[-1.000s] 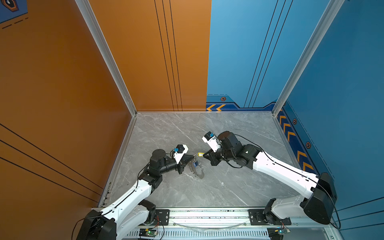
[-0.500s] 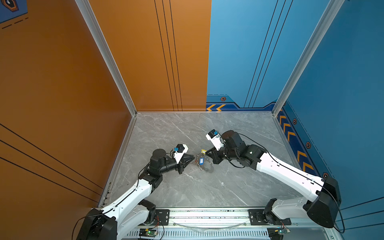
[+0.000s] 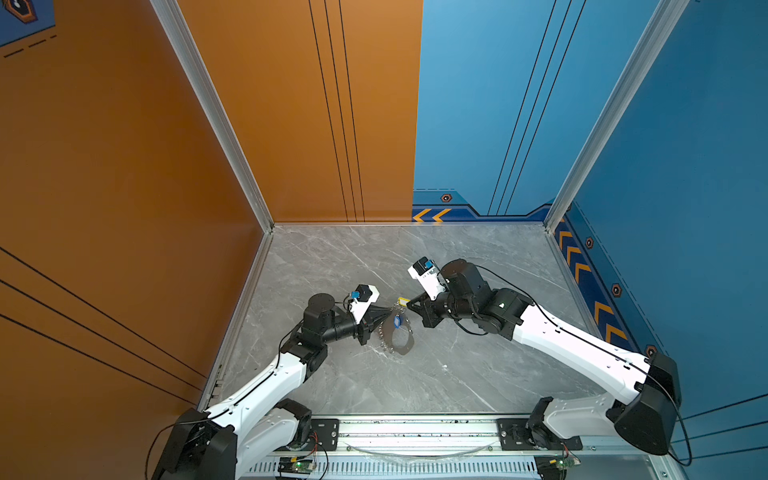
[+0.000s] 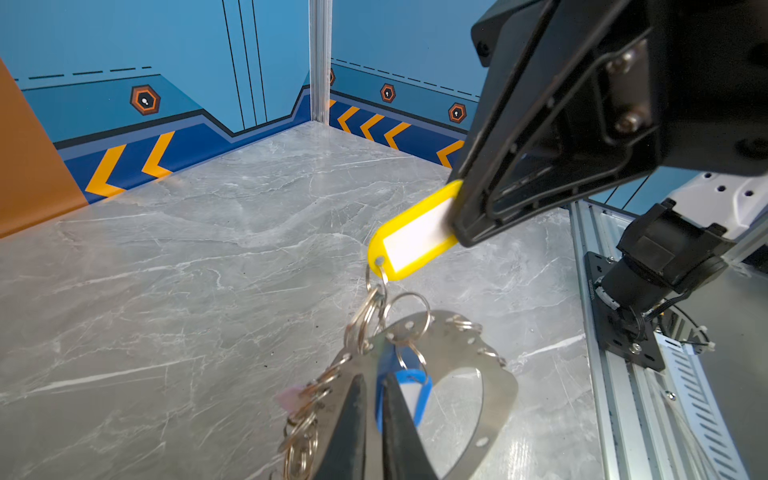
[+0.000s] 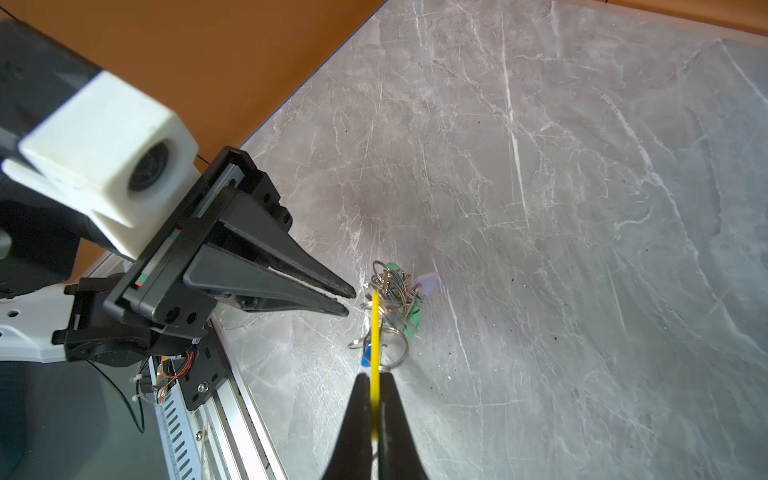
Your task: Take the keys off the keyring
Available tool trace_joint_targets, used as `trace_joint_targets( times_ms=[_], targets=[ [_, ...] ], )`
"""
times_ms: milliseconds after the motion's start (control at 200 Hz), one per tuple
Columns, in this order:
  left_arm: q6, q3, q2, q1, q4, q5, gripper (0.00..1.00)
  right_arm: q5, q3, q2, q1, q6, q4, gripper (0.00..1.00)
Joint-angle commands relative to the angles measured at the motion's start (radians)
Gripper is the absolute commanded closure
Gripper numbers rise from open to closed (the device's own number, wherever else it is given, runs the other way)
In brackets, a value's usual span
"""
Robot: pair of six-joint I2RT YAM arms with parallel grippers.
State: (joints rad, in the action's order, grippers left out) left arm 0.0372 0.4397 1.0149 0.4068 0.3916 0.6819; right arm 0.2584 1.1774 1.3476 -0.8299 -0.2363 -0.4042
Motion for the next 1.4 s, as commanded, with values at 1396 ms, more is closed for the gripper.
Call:
trace_joint_targets(
  times_ms=[1396],
  targets=[
    [0.03, 0.052, 0.067, 0.039, -0.003, 0.027, 1.0, -0.018, 0.034, 0.014, -0.032, -0.011, 0.025, 1.0]
  ],
)
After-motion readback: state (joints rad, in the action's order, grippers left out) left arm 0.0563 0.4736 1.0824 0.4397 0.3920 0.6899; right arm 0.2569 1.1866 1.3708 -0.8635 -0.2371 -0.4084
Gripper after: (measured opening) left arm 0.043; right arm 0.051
